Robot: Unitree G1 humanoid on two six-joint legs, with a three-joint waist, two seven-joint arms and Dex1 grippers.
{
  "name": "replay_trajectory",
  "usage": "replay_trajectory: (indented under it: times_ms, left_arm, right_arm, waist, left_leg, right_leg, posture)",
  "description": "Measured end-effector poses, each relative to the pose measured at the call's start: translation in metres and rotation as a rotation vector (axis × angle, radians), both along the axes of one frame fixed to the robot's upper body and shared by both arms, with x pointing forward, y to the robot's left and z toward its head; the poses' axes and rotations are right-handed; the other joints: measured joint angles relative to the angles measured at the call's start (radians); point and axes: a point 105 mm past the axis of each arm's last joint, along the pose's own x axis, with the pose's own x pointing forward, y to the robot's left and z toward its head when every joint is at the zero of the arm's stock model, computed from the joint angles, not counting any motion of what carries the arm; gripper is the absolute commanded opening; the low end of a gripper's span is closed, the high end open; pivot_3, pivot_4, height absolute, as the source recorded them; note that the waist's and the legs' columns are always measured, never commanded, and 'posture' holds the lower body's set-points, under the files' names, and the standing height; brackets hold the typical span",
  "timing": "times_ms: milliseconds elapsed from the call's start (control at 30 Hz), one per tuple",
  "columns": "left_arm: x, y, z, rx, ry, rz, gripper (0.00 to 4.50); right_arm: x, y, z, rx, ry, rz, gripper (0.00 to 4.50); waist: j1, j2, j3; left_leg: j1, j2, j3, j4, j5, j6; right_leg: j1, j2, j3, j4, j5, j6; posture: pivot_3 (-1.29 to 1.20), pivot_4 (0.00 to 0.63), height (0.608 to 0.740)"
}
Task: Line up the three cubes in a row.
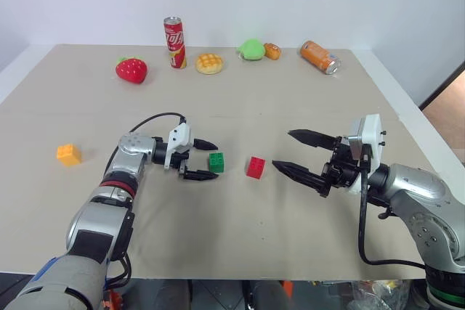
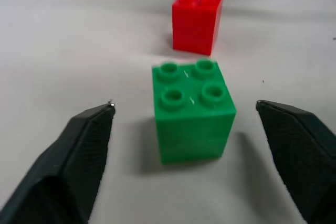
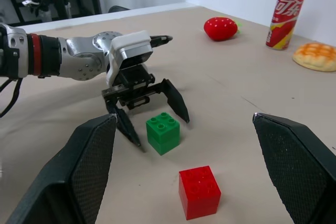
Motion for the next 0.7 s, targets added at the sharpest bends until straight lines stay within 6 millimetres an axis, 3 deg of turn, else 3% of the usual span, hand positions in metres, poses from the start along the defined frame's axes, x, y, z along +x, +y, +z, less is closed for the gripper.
replay_trajectory:
  times_ms: [200, 433, 533, 600, 700]
  left_arm:
    - [-0.007, 0.051, 0.019, -0.003, -0.090, 0.072, 4.45]
    - [-0.025, 0.072, 0.037, -0.130, -0.120, 0.194, 4.45]
    - [-0.027, 0.088, 0.049, -0.196, -0.116, 0.348, 4.45]
    - [-0.025, 0.111, 0.056, -0.308, -0.061, 0.588, 4.45]
    - [-0.031, 0.133, 0.045, -0.373, 0.046, 0.841, 4.45]
  right_arm:
    - [0.004, 0.001, 0.005, 0.004, -0.010, 0.016, 4.33]
    - [0.005, 0.004, 0.003, 0.000, -0.002, 0.047, 4.33]
    - [0.006, 0.006, 0.003, -0.003, -0.004, 0.053, 4.33]
    - [0.009, 0.012, 0.004, 0.010, -0.018, 0.055, 4.33]
    - [0.016, 0.023, -0.001, -0.003, -0.019, 0.049, 4.33]
  waist:
    - [-0.004, 0.000, 0.000]
    - [0.000, 0.000, 0.000]
    - [0.000, 0.000, 0.000]
    - [-0.006, 0.000, 0.000]
    - [-0.010, 0.000, 0.000]
  left_leg:
    - [0.002, 0.001, -0.001, 0.000, 0.000, 0.000]
    - [0.002, 0.002, 0.000, 0.000, 0.000, 0.000]
    - [0.003, 0.002, 0.000, 0.000, 0.000, 0.000]
    - [0.005, 0.005, 0.001, 0.000, 0.000, 0.000]
    - [0.007, 0.006, 0.001, 0.000, 0.000, 0.000]
  right_leg:
    - [-0.001, 0.002, 0.000, 0.006, -0.002, -0.003]
    - [-0.001, 0.001, 0.001, 0.006, -0.002, -0.003]
    - [0.000, 0.002, 0.001, 0.007, -0.002, -0.003]
    - [0.000, 0.003, 0.001, 0.007, -0.002, -0.003]
    - [0.002, 0.004, 0.001, 0.007, -0.002, -0.004]
  posture:
    - [0.00, 0.150, 0.740]
    - [0.00, 0.150, 0.740]
    - [0.00, 0.150, 0.740]
    - [0.00, 0.150, 0.740]
    - [0.00, 0.150, 0.740]
